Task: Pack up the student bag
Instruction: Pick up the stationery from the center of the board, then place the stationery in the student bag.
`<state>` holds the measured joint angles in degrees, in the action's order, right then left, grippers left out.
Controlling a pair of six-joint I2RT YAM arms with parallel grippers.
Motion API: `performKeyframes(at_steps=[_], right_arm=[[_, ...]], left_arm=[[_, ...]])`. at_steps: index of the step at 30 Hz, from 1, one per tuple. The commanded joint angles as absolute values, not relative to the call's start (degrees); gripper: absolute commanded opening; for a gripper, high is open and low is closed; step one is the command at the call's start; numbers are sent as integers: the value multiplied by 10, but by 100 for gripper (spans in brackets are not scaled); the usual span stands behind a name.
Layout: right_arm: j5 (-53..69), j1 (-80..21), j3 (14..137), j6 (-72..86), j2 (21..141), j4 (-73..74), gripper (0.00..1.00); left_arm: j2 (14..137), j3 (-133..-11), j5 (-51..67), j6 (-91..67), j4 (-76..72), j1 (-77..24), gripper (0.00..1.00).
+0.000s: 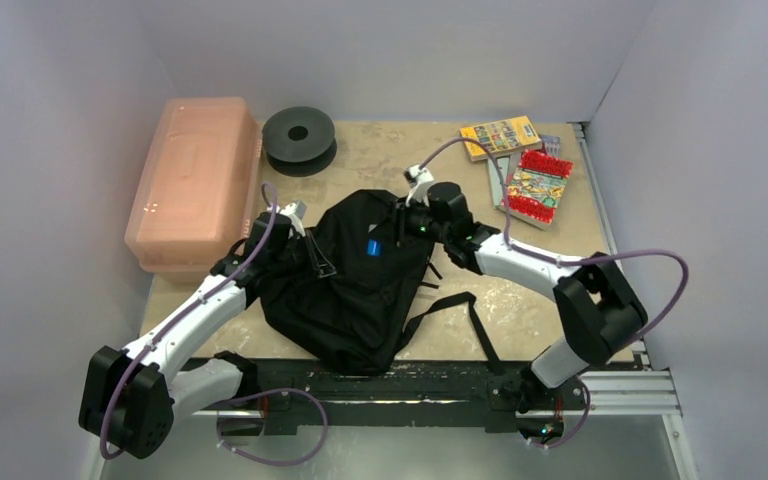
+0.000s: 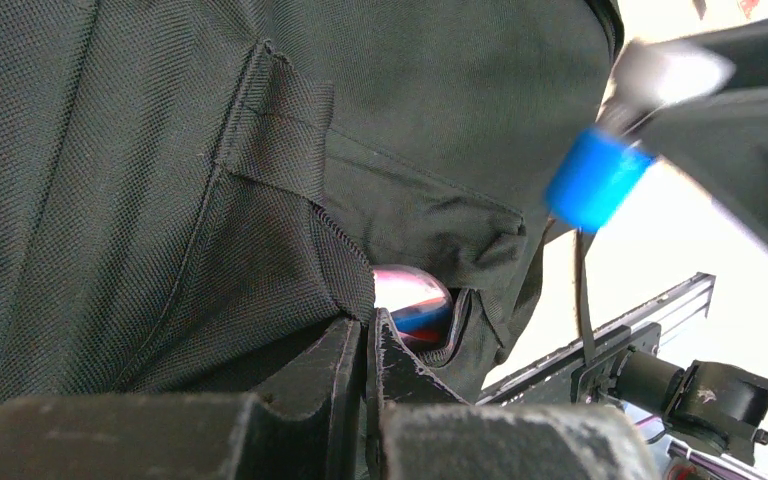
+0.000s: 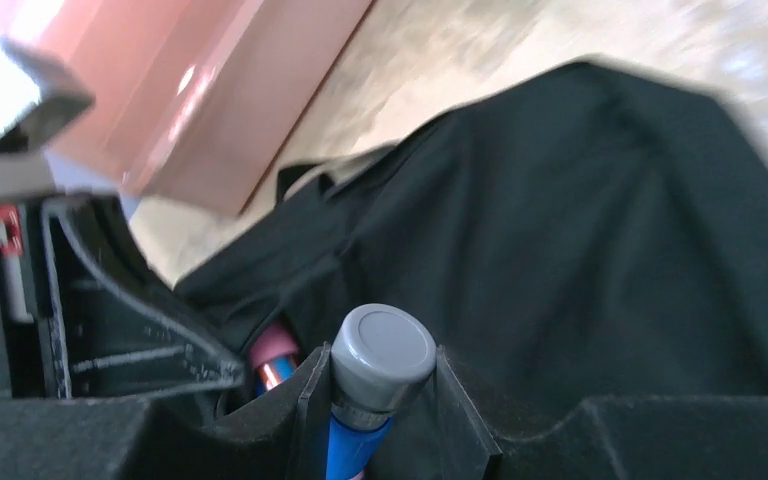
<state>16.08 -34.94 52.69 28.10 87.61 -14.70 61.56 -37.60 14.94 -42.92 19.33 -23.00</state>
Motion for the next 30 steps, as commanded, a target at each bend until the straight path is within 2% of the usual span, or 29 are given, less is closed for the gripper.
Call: performKeyframes(at_steps=[1,5,9,13,17,21,30], right_arm=[[284,-385,569,238,932,-165,0],[357,-409,583,221,978,-165,0],[367,-418,587,180,1001,-145,0],[456,-420,601,125,1019,-114,0],[482,-423,620,56,1037,-27,15],[474,-432,653,19,1068,42,24],[480,-446,701,49,1129,30,24]], left_arm=[[602,-377,160,-441,157,-229,0],[600,-377,164,-443,155,-229,0],[600,-376,167,-441,155,-229,0],[597,-374,163,-440,158,-229,0],[593,-372,157,-439,156,-229,0],[598,-371,159,-439,152,-229,0],[569,-354,187,-459,126,-231,0]])
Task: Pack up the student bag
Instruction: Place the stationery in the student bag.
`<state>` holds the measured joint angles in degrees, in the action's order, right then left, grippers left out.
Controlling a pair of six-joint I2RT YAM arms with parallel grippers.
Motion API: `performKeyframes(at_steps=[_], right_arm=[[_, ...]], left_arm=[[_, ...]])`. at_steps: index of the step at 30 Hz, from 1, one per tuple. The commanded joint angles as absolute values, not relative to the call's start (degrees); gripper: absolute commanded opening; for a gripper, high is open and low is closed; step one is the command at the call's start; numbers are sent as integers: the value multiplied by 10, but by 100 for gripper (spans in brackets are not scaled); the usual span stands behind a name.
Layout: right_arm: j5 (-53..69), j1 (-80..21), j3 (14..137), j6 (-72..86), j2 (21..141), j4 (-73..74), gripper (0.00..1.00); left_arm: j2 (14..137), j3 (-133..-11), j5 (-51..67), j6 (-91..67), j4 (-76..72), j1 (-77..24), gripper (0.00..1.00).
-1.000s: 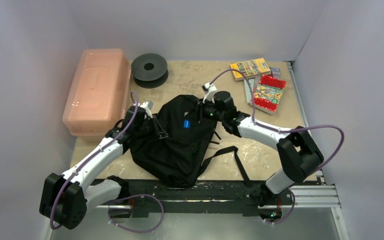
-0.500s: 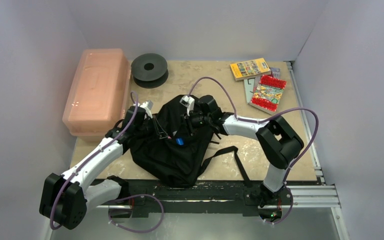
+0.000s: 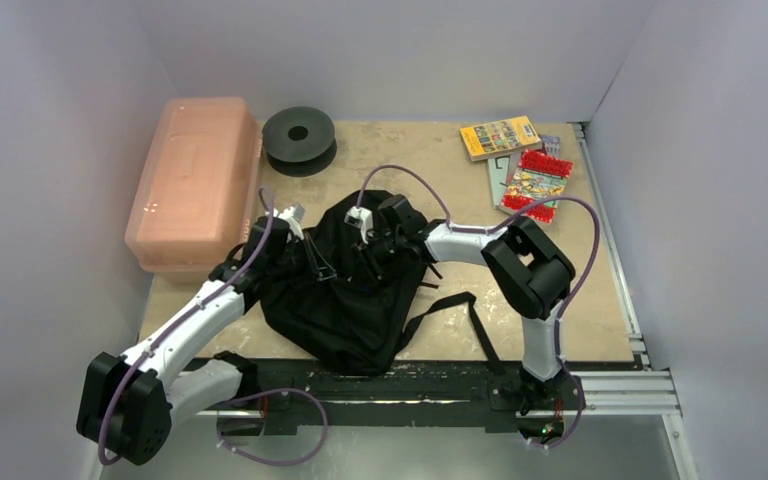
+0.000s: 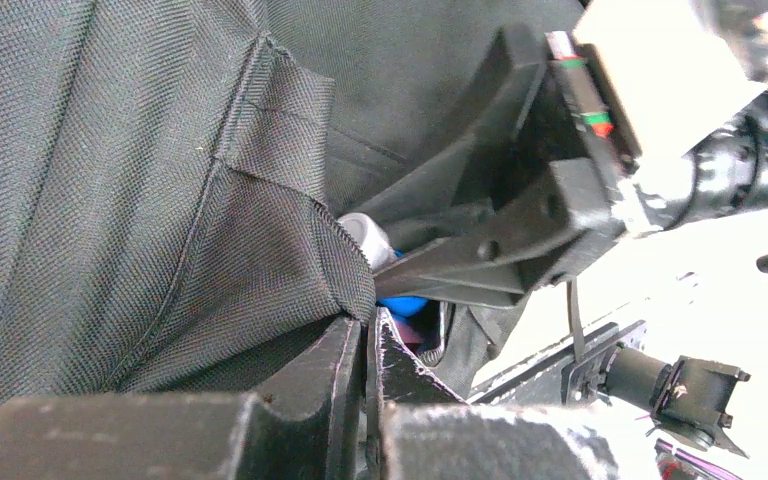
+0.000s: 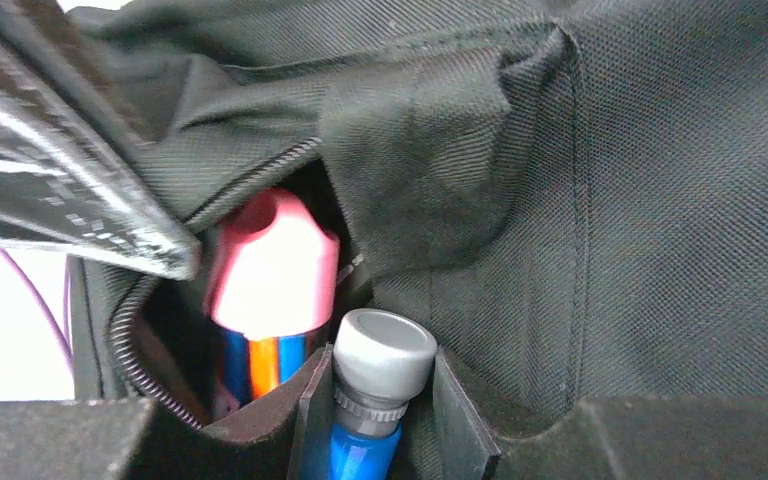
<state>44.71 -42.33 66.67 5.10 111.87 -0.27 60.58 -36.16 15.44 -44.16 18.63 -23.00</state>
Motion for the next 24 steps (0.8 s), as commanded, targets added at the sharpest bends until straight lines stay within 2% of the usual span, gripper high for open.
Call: performKeyframes(at_steps=[1,7,12,15,20,24], right_arm=[[475,-446,703,48,1132,33,24],[469,-447,709,57,1125,39,26],[553,-448,725,179,1113,-66,24],[587,-461,756,151,1133,1,25],[608,-468,725,86,1136,75,31],[584,-493,717,104,1174,61,31]], left_arm=[[563,-354,183,-458,131,-231,0],[572,-367,176,-456,144,-231,0],[557,-350,171,-474,128,-233,0],[568,-357,160,-461,136,-233,0],[616,-363,148,-453,126,-233,0],[613,-350,140,-461,119,-233,0]])
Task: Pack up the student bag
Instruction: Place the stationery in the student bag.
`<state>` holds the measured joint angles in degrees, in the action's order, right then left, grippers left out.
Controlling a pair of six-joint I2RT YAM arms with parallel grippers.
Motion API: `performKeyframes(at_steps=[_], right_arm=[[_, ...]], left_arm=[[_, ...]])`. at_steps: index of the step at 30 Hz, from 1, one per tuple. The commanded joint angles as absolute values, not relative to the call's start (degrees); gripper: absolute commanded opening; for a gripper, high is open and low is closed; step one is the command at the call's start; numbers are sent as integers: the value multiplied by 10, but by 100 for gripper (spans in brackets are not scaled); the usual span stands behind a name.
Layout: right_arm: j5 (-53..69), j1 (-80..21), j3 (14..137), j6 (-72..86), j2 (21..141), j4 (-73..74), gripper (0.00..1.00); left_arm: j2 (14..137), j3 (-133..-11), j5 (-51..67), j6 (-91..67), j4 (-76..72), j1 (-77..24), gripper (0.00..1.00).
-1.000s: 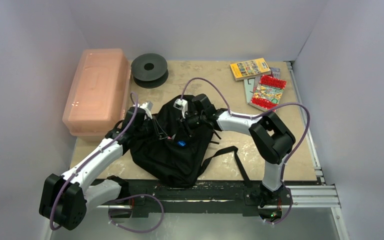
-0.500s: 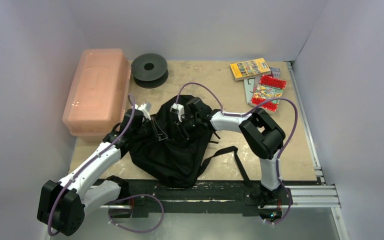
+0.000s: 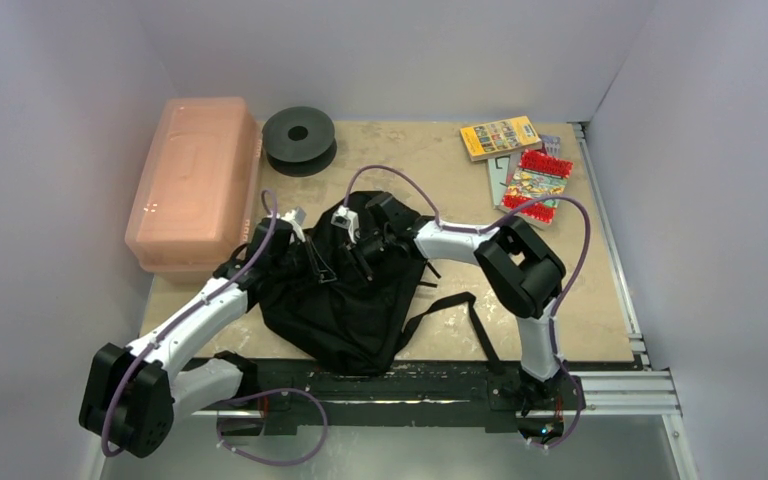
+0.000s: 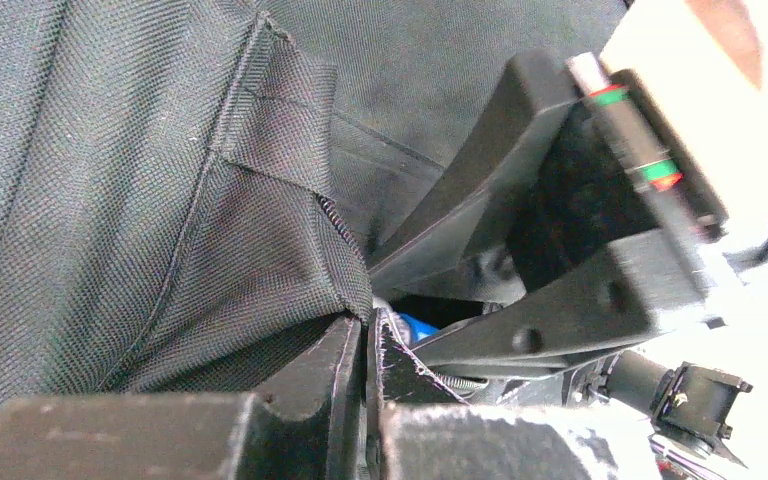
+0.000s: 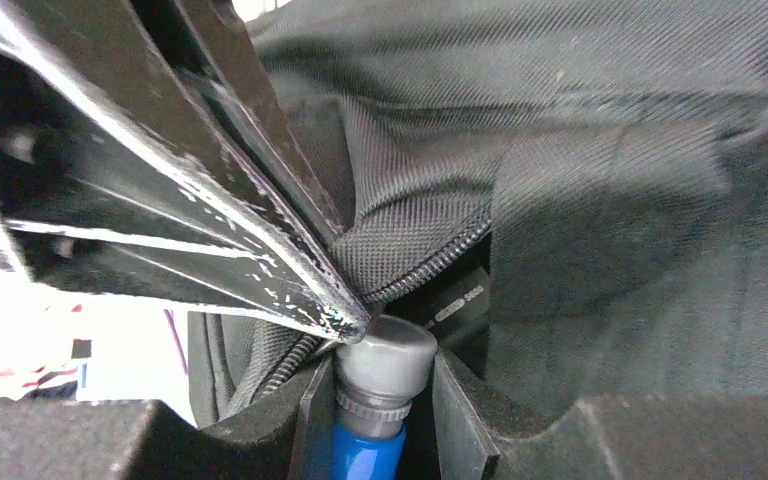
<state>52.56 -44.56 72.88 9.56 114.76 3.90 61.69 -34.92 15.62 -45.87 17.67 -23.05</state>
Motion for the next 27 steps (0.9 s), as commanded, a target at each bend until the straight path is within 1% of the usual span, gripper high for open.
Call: performKeyframes(at_steps=[1,4,7,9,12,14,20,27], right_arm=[[586,-499,712,118,1178,42,32],[575,-504,689,139,1168,5,39],[534,-503,682,157,1156,-10,50],[513,-501,685,170,1155,-10,54],[483,-494,673,196,1134,-26,63],[445,-488,670,202,1110,-11,67],[357,-456,660,213,1041,32,73],[287,-452,657,228,1000,37,75]], left_arm=[[602,-342,136,-464,117,-233,0],[574,-320,119,-462,128,-233,0],[559,-294,117,-462,124,-233,0],[552,-280,117,-467,120,-233,0],[556,-282,110,-466,131,-233,0],[566,-289,108,-464,132,-233,0],[608,-302,111,-460,124,-233,0],[616,-311,110,-452,124,-233,0]])
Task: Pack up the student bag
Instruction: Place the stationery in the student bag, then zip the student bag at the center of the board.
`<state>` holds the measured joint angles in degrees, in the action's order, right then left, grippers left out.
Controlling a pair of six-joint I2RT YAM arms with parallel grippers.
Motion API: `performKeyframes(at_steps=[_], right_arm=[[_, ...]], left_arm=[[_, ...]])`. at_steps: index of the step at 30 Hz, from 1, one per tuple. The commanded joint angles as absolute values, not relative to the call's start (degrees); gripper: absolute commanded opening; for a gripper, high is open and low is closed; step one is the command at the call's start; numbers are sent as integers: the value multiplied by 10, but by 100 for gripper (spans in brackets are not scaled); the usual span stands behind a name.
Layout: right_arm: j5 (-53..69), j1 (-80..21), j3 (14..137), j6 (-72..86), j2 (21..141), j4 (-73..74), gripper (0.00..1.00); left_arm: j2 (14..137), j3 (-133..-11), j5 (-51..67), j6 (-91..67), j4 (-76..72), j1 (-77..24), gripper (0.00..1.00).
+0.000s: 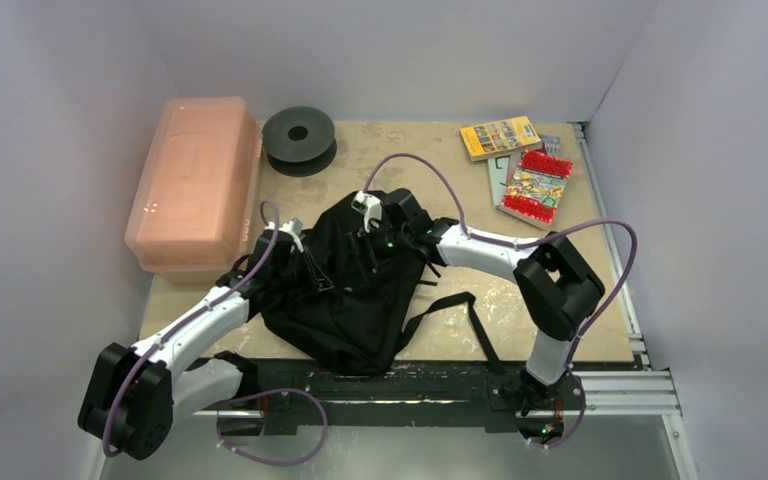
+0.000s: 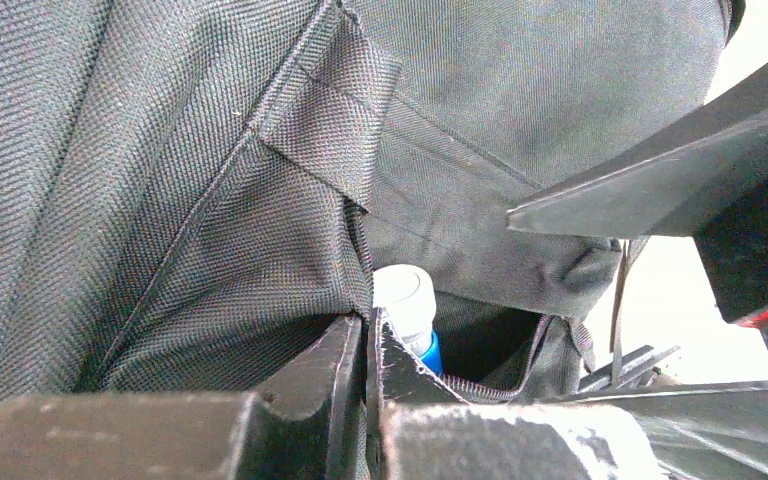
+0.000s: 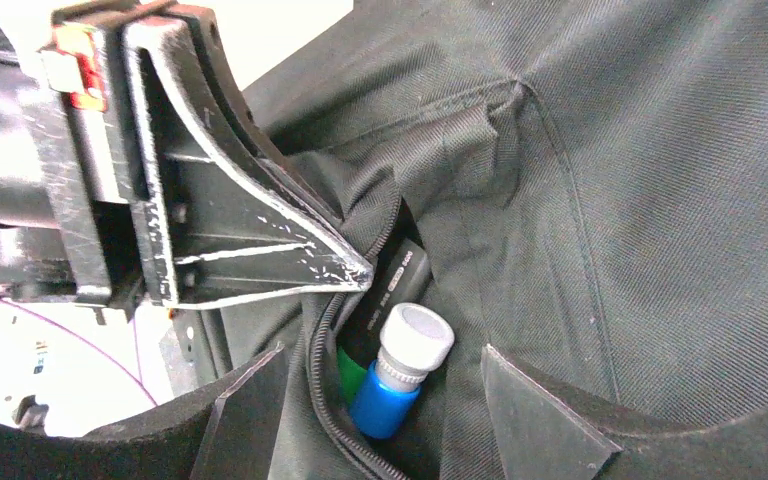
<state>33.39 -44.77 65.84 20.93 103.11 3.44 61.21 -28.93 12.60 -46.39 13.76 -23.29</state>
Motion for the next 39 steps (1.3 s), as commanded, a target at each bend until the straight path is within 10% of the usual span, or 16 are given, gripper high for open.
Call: performKeyframes(at_steps=[1,9,15,21,32,39], right_arm=[[283,-451,651,230,990,32,75],[161,-462,576,198,906,64,69],[114,-477,495,160,847,37,70],[43,-482,485,175,850,20,65],[32,-480,469,270,854,-4,3],[135,-424,449,334,815,-7,0]], left_arm=[[616,-314,109,-450,127,-233,0],[663,-361,109,-421,154,-233,4],[625,-355,82,-417,153,-233,56],[537,-378,89,-378,204,-253,77],[553,-415,30,-327,181,-405,73],[662,-470,-5,-303,154,-507,69]])
